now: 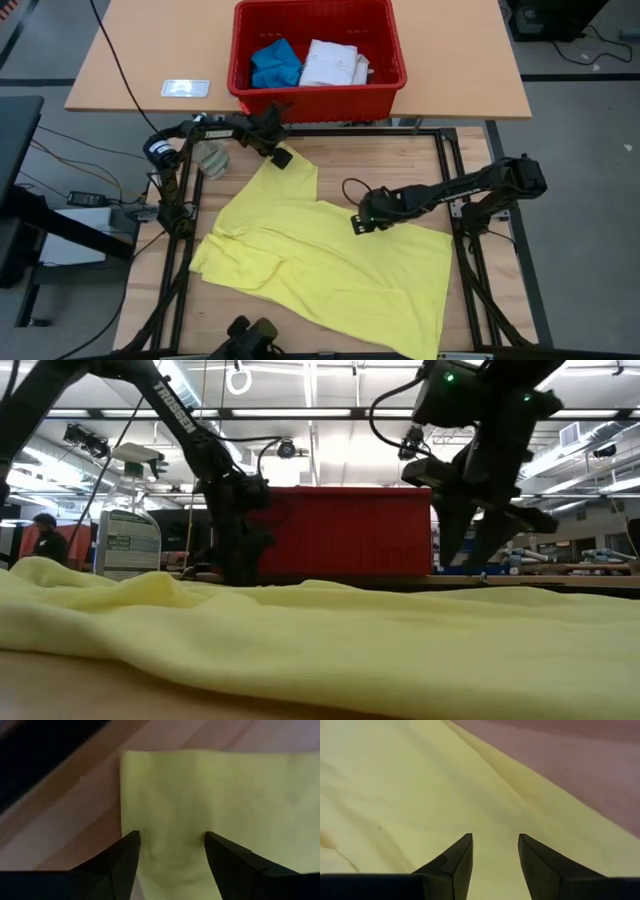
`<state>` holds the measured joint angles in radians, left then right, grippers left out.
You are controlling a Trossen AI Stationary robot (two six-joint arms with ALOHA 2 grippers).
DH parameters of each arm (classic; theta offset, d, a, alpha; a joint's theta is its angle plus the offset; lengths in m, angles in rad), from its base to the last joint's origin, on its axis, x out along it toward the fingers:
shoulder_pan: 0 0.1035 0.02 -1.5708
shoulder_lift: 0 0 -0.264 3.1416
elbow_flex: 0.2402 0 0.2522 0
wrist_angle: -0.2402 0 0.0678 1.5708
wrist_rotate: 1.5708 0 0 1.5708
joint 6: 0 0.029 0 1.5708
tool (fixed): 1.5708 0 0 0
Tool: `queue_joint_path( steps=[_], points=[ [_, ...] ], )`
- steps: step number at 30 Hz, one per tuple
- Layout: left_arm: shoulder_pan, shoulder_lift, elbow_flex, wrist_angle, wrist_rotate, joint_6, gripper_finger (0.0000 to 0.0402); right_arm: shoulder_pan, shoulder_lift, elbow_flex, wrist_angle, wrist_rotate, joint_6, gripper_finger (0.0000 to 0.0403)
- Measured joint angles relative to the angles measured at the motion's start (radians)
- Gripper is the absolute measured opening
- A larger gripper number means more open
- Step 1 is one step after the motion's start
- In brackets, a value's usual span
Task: Fold Laundry from Bin
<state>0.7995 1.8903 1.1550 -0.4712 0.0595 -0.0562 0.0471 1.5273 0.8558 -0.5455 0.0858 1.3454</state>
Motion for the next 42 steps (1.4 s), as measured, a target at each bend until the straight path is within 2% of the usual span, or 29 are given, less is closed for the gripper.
queue_joint_path(
  steps=[3, 5, 9, 12, 13, 15, 18, 22, 25, 30, 35, 42],
  points=[
    [0.001, 0.035, 0.007, 0.009, 0.001, 0.038, 0.022, 0.033, -0.026, 0.0, -0.084, -0.001, 0.068, 0.0165],
    [0.0, 0.047, 0.007, 0.005, -0.004, 0.053, 0.0195, 0.056, -0.06, 0.0, -0.147, -0.016, 0.09, 0.0165],
    [0.002, 0.052, 0.007, 0.011, -0.006, 0.082, 0.011, 0.095, -0.151, 0.0, -0.356, -0.096, 0.088, 0.0164],
    [0.009, 0.054, 0.006, 0.02, 0.007, 0.123, 0.0032, 0.112, -0.209, 0.0, -0.541, -0.128, -0.01, 0.0164],
    [0.014, 0.054, 0.006, 0.02, 0.011, 0.126, 0.0017, 0.114, -0.22, -0.001, -0.601, -0.128, -0.061, 0.0164],
    [0.027, 0.054, 0.006, 0.015, 0.021, 0.102, 0.0011, 0.114, -0.236, -0.016, -0.665, -0.124, -0.186, 0.0164],
    [0.049, 0.037, 0.004, -0.045, 0.018, 0.073, 0.0005, 0.093, -0.239, -0.055, -0.662, -0.122, -0.356, 0.0164],
    [0.071, -0.012, -0.003, -0.092, 0.001, 0.044, 0.0003, 0.051, -0.2, -0.127, -0.664, -0.076, -0.491, 0.0165],
    [0.083, -0.045, -0.009, -0.117, -0.013, 0.007, 0.0002, 0.017, -0.183, -0.179, -0.658, -0.072, -0.512, 0.0166],
    [0.084, -0.077, -0.005, -0.147, -0.011, 0.024, 0.0001, -0.002, -0.186, -0.251, -0.546, -0.156, -0.586, 0.0167],
    [0.057, -0.086, -0.003, -0.17, -0.008, 0.031, 0.0001, -0.008, -0.187, -0.328, -0.485, -0.173, -0.6, 0.0167],
    [0.017, -0.086, -0.003, -0.174, -0.002, 0.028, 0.0, -0.059, -0.188, -0.349, -0.457, -0.185, -0.624, 0.0159]
  ],
)
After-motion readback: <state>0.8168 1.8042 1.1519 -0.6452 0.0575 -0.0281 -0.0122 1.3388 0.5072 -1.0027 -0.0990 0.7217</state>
